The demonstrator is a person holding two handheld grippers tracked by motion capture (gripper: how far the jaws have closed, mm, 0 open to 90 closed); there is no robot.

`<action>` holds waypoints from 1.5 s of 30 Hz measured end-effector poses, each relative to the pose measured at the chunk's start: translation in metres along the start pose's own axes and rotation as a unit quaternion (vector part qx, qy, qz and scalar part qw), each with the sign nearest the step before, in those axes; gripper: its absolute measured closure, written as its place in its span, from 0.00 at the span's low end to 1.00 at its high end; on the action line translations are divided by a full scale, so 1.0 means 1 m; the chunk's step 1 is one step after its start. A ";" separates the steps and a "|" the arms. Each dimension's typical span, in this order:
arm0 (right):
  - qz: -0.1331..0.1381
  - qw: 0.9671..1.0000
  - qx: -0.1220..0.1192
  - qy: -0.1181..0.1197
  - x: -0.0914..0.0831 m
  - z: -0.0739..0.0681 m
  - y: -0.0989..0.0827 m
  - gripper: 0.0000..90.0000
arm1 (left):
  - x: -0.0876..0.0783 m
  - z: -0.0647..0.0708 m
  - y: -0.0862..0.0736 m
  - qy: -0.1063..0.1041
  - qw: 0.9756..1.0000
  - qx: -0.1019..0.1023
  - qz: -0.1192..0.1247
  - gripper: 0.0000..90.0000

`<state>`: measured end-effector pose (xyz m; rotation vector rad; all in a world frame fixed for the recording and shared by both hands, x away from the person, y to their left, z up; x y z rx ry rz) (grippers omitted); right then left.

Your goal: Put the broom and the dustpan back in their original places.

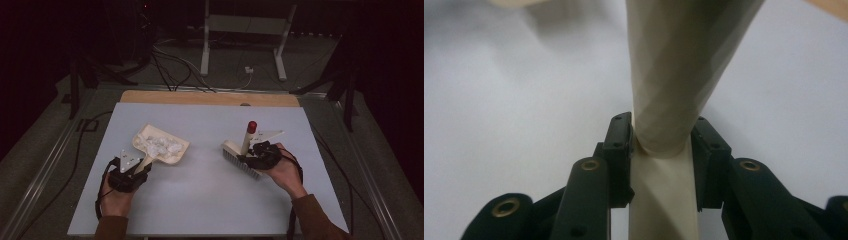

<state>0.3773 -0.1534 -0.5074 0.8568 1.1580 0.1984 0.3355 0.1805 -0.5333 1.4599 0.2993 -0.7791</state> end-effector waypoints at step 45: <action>0.092 0.984 0.097 -0.115 -0.017 0.012 0.022 0.78 | 0.004 -0.012 -0.001 0.054 0.995 -0.077 0.035 0.74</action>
Point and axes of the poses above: each handheld gripper's, and its own axes: x roughly forward along the jaws, y roughly out of its top, z roughly to its right, the point moved 9 cm from there along x, roughly forward along the jaws, and after that the axes turned 14 degrees about -x, right-handed, at the moved point
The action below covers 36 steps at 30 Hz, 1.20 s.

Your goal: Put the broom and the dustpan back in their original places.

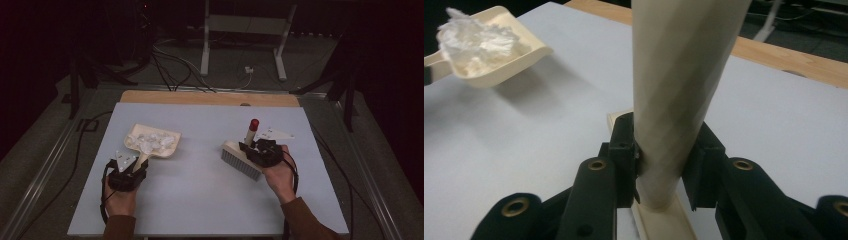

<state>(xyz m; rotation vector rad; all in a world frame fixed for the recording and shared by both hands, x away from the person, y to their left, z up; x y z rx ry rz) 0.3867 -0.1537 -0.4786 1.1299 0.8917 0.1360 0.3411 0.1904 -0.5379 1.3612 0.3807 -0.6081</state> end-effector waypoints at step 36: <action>-0.044 0.986 -0.060 0.152 -0.065 0.039 -0.031 0.79 | -0.007 -0.013 -0.003 0.017 1.000 -0.021 0.009 0.74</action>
Point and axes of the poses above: each handheld gripper's, and its own axes: x roughly forward along the jaws, y roughly out of its top, z roughly to its right, the point moved 9 cm from there along x, roughly forward along the jaws, and after that the axes turned 14 degrees about -x, right-handed, at the moved point
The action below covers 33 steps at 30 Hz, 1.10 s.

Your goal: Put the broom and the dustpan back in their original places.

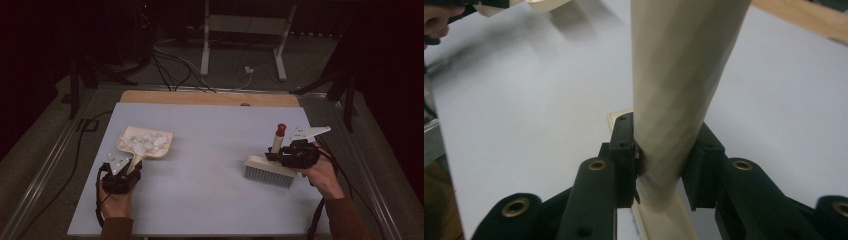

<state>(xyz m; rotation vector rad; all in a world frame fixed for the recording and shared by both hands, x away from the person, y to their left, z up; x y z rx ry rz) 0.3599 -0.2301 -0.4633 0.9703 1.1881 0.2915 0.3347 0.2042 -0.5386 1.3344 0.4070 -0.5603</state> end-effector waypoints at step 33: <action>-0.150 0.979 0.074 -0.115 0.077 0.062 -0.055 0.62 | 0.008 0.006 -0.004 0.015 1.000 -0.005 -0.011 0.74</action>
Point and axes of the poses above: each handheld gripper's, and its own axes: x roughly forward along the jaws, y roughly out of its top, z roughly to its right, the point moved 9 cm from there along x, roughly forward along the jaws, and after that the axes turned 14 degrees about -x, right-handed, at the moved point
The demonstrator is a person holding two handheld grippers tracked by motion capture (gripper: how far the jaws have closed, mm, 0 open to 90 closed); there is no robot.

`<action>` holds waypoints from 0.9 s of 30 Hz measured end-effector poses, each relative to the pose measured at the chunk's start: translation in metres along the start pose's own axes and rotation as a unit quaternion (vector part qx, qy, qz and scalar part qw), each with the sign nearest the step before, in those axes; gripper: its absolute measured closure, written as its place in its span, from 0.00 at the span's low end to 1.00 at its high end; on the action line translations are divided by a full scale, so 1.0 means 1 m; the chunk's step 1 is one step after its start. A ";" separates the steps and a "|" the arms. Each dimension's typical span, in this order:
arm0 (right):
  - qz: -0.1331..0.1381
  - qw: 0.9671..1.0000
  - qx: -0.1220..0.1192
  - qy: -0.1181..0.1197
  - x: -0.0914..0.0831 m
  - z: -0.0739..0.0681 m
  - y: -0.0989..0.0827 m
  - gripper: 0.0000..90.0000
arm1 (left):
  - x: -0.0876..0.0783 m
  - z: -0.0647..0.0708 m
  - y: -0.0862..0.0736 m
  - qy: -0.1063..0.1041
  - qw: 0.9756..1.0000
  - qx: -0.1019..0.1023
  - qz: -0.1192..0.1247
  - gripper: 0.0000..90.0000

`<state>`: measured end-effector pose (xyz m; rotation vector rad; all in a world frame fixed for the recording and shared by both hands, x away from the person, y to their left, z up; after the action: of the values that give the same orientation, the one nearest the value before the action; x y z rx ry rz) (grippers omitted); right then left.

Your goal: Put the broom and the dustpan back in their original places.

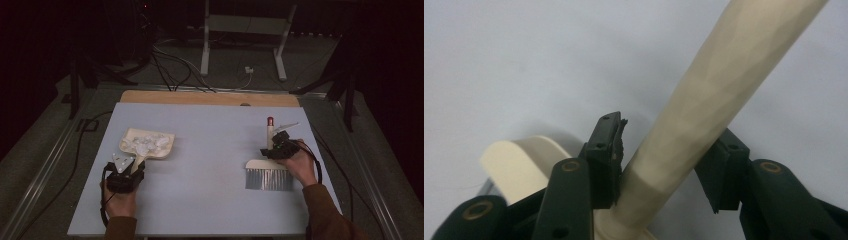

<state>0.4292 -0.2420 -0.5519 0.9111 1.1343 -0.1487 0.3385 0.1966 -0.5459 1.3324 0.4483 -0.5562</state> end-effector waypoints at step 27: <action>-0.039 0.996 0.039 -0.072 0.019 0.004 -0.022 0.43 | 0.035 0.015 -0.011 0.030 0.999 -0.005 -0.018 0.74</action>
<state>0.4285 -0.2528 -0.5791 0.9108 1.0358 -0.3210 0.3591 0.1757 -0.5729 1.3371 0.5246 -0.5436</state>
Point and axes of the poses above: each handheld gripper's, and its own axes: x roughly forward along the jaws, y roughly out of its top, z roughly to its right, the point moved 9 cm from there along x, roughly forward along the jaws, and after that the axes turned 14 degrees about -x, right-handed, at the moved point
